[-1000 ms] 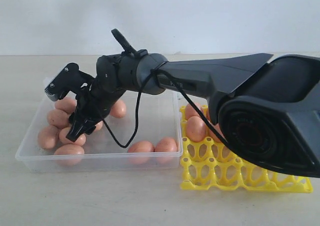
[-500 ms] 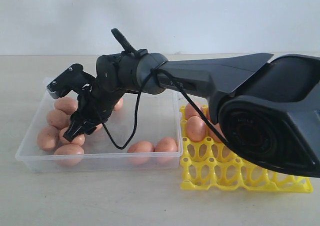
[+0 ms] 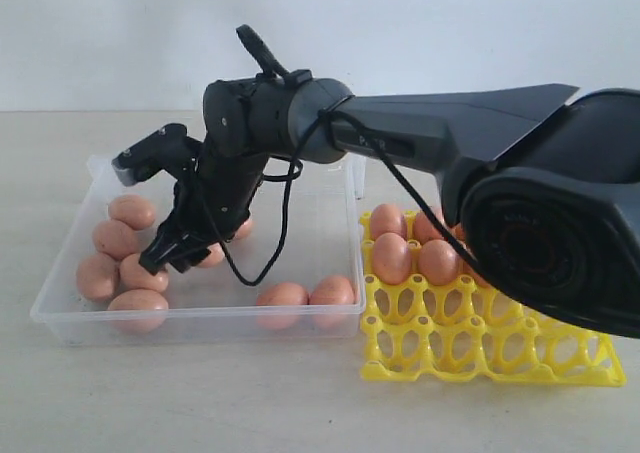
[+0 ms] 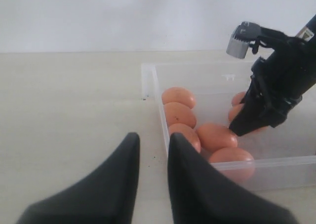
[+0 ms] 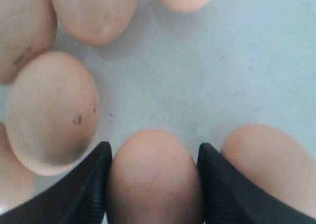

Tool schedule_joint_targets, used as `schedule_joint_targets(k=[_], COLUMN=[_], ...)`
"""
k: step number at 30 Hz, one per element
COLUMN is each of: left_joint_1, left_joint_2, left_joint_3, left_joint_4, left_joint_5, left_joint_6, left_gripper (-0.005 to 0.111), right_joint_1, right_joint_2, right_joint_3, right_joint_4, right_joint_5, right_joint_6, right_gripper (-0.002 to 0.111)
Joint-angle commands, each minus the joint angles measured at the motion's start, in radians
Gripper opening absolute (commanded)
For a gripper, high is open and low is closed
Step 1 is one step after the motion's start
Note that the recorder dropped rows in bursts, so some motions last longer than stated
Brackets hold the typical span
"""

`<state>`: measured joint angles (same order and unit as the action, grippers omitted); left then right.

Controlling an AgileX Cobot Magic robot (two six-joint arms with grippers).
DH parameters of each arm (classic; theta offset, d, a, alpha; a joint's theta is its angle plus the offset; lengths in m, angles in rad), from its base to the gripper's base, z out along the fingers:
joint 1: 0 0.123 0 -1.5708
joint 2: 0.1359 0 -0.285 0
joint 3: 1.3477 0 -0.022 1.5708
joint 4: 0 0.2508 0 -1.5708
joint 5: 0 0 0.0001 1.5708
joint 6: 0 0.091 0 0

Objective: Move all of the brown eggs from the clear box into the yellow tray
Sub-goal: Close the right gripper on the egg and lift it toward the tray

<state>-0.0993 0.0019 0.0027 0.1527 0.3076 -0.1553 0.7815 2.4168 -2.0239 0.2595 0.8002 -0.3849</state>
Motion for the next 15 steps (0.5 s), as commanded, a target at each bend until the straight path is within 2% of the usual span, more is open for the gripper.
schedule_joint_targets(k=[1,5,7,9,15], left_joint_1=[-0.003,-0.003,-0.003,-0.003,-0.003], left_joint_2=[-0.002,-0.002,-0.002,-0.002,-0.002], left_joint_3=[-0.003,-0.003,-0.003,-0.003,-0.003], left_joint_4=[-0.006,-0.006,-0.006,-0.006,-0.006], left_joint_5=[-0.001,-0.001,-0.001,-0.001,-0.001], left_joint_6=[-0.010,-0.010,-0.010,-0.010,-0.010], left_gripper=[0.022,0.022,0.022,0.022,0.022], right_joint_1=[-0.005,-0.002,0.007,0.018,0.032], right_joint_2=[-0.111,-0.179,-0.244,-0.326,-0.680], right_joint_3=[0.000,0.081,0.223,0.400,1.075], right_joint_4=[-0.009,0.003,0.012,0.021,0.090], right_joint_5=[-0.056,-0.103,-0.247,-0.468,-1.322], right_joint_6=[0.136,0.228,0.259,0.301,0.435], right_gripper=[0.000,0.000,0.000,0.000,0.000])
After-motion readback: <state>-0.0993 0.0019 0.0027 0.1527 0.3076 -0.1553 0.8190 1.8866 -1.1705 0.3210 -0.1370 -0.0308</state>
